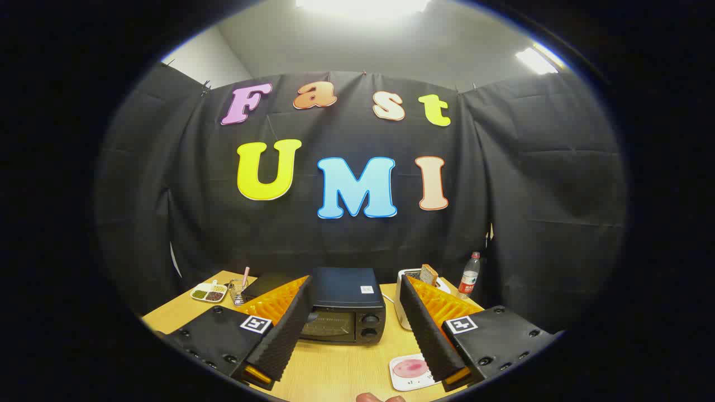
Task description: Open the toaster oven, put the food inside, and close the toaster oven door.
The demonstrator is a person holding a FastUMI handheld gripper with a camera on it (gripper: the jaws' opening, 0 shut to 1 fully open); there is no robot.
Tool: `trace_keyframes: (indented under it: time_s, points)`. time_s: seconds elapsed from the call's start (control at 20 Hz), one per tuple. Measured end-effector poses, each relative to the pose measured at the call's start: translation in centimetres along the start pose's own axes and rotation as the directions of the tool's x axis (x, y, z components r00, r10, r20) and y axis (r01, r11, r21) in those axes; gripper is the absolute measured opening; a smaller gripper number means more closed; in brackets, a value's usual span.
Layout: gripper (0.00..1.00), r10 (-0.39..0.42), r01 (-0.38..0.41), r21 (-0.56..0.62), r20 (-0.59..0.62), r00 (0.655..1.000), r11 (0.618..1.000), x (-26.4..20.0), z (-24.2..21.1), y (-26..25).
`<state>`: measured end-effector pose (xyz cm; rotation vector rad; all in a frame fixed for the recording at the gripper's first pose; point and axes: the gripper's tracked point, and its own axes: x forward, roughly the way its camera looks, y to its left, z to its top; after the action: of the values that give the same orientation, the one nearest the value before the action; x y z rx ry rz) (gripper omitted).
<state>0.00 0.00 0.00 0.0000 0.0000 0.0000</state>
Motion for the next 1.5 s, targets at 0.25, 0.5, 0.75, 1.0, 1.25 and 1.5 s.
trace_keyframes:
  time_s: [0.25, 0.5, 0.75, 1.0, 1.25, 1.5]
  points:
    - [0.97, -0.013, 0.013, -0.008, 0.021, 1.0, 1.0, -0.5, 1.0, -0.4]
    - [0.97, -0.027, 0.027, -0.003, 0.016, 1.0, 1.0, -0.4, 1.0, -0.7]
    - [0.97, -0.023, 0.023, -0.017, -0.002, 1.0, 1.0, 0.1, 0.9, 0.0]
    - [0.97, 0.004, -0.003, 0.004, -0.039, 0.999, 1.0, 1.0, 0.6, 2.2]
    - [0.97, 0.044, -0.044, -0.003, -0.053, 0.998, 0.999, 2.7, 0.2, 4.3]
    - [0.97, 0.089, -0.087, 0.029, -0.101, 0.991, 0.996, 4.3, -1.2, 6.7]
